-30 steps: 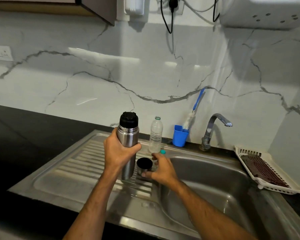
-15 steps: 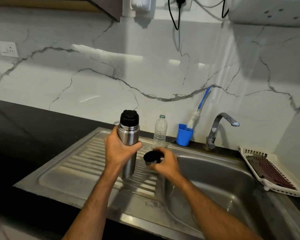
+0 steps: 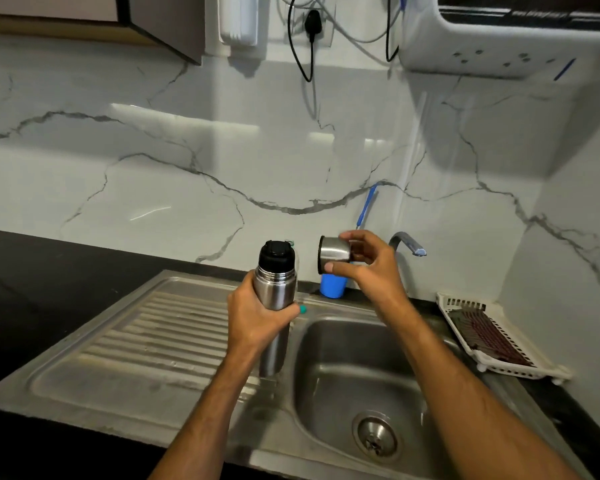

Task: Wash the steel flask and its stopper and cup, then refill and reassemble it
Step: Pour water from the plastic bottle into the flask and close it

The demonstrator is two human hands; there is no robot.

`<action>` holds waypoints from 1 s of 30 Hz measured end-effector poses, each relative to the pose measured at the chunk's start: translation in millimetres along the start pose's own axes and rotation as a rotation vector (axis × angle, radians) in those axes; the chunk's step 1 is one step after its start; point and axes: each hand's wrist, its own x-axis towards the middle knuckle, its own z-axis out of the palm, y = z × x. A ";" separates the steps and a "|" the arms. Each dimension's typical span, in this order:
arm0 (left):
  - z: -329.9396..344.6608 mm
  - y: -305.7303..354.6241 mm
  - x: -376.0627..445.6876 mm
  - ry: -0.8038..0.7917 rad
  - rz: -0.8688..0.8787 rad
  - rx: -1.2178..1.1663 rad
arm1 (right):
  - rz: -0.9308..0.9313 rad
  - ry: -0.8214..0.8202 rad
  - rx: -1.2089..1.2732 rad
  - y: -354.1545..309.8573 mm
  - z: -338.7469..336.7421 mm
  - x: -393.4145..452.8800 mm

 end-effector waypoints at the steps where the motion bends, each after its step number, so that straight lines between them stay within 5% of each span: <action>1: 5.5 0.4 -1.6 -0.013 -0.002 0.002 | -0.033 0.002 -0.001 -9.5 -7.0 1.8; 10: 49.7 15.2 -13.0 -0.074 0.009 -0.006 | -0.211 -0.074 -0.154 -61.1 -44.9 5.8; 23: 81.9 26.0 -22.9 -0.142 0.053 -0.040 | -0.243 -0.292 -0.500 -52.1 -50.9 1.1; 30: 85.9 29.4 -26.1 -0.155 0.074 -0.047 | -0.215 -0.252 -0.504 -47.2 -53.6 -4.9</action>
